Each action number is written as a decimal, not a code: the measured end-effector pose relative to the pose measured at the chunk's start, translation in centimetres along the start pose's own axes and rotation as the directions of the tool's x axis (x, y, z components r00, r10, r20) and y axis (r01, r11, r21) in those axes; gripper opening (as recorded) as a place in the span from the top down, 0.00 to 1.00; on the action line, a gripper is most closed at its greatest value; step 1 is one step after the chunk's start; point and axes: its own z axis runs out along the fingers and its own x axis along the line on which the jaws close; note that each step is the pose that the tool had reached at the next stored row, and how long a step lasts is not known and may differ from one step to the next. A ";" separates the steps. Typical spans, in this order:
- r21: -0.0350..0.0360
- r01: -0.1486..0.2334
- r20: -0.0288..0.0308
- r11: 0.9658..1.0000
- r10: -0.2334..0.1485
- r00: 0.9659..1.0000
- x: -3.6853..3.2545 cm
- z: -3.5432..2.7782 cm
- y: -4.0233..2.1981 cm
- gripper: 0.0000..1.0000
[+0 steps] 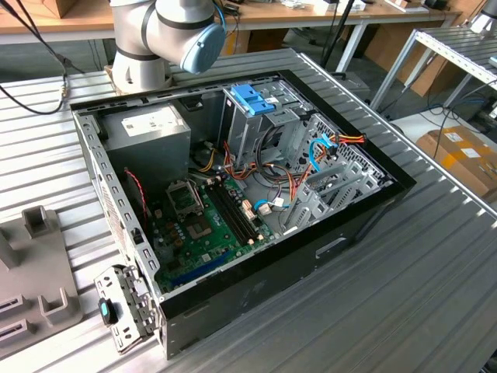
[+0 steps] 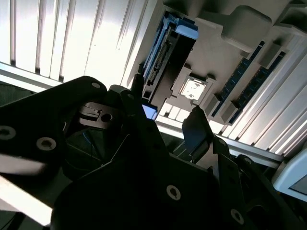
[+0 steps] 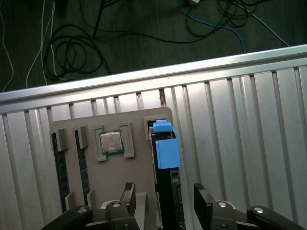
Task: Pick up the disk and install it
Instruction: 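Pick up the disk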
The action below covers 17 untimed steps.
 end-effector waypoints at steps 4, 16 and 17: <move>0.001 0.001 0.000 1.000 -0.001 1.000 -0.01 0.42 0.03 0.40; 0.000 0.002 0.000 1.000 -0.002 1.000 -0.02 0.84 0.03 0.40; 0.000 0.002 0.000 1.000 -0.002 1.000 -0.02 0.88 0.03 0.40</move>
